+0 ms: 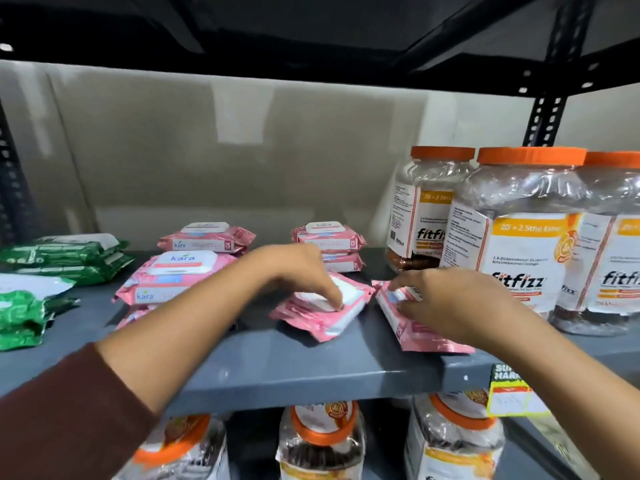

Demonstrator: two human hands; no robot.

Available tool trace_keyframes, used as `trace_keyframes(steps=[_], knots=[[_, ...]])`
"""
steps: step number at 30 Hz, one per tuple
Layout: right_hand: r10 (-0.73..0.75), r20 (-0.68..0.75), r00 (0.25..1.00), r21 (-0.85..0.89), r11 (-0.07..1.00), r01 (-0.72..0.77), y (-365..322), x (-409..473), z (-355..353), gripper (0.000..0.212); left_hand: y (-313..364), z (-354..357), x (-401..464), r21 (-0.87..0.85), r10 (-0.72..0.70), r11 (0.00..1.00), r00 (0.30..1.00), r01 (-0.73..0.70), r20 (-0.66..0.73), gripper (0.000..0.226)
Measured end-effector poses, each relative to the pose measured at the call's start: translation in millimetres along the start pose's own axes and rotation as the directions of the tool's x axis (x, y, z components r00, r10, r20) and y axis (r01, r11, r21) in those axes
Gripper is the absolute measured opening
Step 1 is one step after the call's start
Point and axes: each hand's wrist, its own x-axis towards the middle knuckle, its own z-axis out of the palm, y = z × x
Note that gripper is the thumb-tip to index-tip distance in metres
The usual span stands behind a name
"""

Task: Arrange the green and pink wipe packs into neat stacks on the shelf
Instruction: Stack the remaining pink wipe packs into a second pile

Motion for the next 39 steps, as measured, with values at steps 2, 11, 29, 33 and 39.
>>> trace_keyframes(steps=[2, 11, 29, 33, 39], knots=[[-0.014, -0.023, 1.000, -0.034, 0.999, 0.013, 7.5, -2.9, 5.2, 0.040, -4.1, -3.0, 2.9, -0.082, 0.058, 0.995, 0.994, -0.050, 0.092, 0.029], [-0.097, -0.056, 0.994, -0.135, 0.987, 0.089, 20.8, 3.3, 18.0, 0.039, 6.8, 9.2, 9.0, -0.135, 0.070, 0.989, 0.997, -0.066, 0.027, 0.048], [-0.352, 0.129, 0.927, 0.249, 0.917, 0.313, 11.7, 85.7, 27.4, 0.057, -15.1, 54.0, -39.7, -0.198, -0.224, 0.961, 0.962, 0.193, -0.153, 0.029], [-0.388, 0.167, 0.907, 0.283, 0.899, 0.333, 5.8, 70.1, 19.5, 0.050, -8.0, 41.3, -31.6, -0.324, -0.303, 0.911, 0.946, 0.254, -0.110, 0.026], [-0.341, 0.174, 0.924, 0.480, 0.849, 0.223, 3.8, 41.0, 6.9, 0.041, 14.3, 29.8, -12.1, -0.096, -0.161, 0.985, 0.972, 0.146, -0.169, 0.029]])
